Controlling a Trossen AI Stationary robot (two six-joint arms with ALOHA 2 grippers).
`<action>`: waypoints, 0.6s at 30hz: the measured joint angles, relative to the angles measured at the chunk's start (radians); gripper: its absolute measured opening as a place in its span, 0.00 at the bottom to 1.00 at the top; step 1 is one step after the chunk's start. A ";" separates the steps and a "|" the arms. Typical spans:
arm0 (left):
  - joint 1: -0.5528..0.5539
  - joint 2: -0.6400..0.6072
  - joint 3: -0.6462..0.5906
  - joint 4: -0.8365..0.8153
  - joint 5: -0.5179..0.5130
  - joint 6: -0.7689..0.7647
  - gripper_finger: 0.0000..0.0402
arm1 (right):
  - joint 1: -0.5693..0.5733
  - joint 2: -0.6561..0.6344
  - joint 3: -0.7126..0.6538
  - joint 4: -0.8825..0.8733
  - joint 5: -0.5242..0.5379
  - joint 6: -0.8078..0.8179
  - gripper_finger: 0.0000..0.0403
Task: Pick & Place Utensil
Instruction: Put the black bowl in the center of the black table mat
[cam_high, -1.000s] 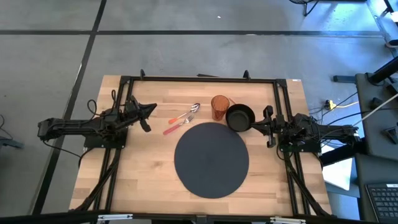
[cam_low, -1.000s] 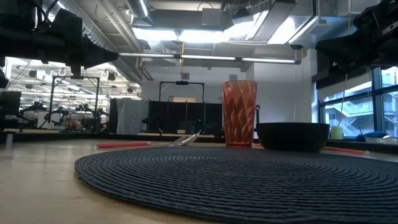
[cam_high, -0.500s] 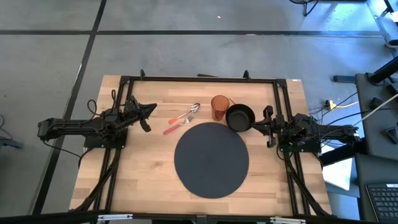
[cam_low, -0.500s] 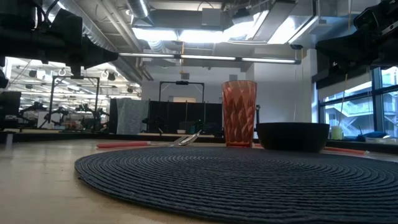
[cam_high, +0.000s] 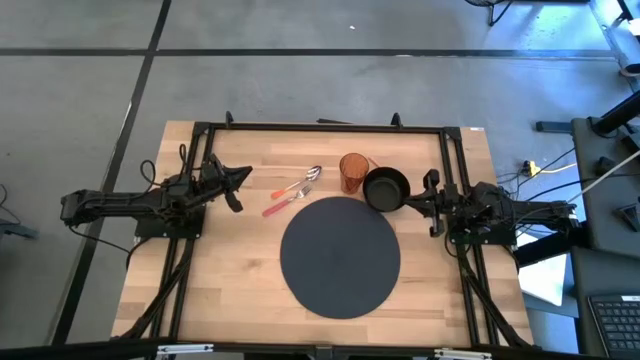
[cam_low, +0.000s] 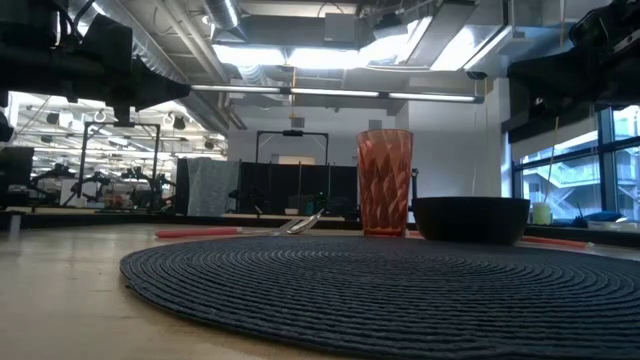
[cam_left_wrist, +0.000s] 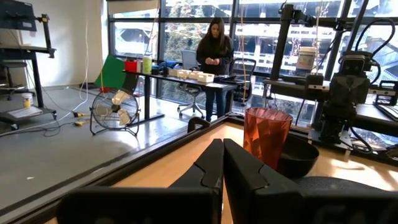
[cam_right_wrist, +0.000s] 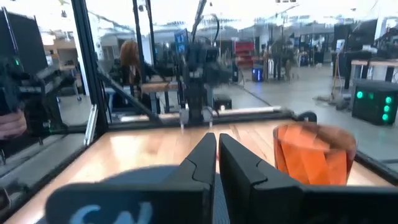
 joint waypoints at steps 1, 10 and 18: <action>0.000 0.000 0.000 0.000 0.000 0.000 0.01 | 0.000 0.000 0.000 0.024 0.000 0.000 0.05; 0.000 0.000 0.000 0.000 -0.001 0.000 0.01 | 0.000 0.118 0.191 -0.162 0.009 0.044 0.05; 0.000 0.000 0.000 0.000 -0.001 0.000 0.01 | 0.000 0.452 0.510 -0.542 0.081 0.185 0.05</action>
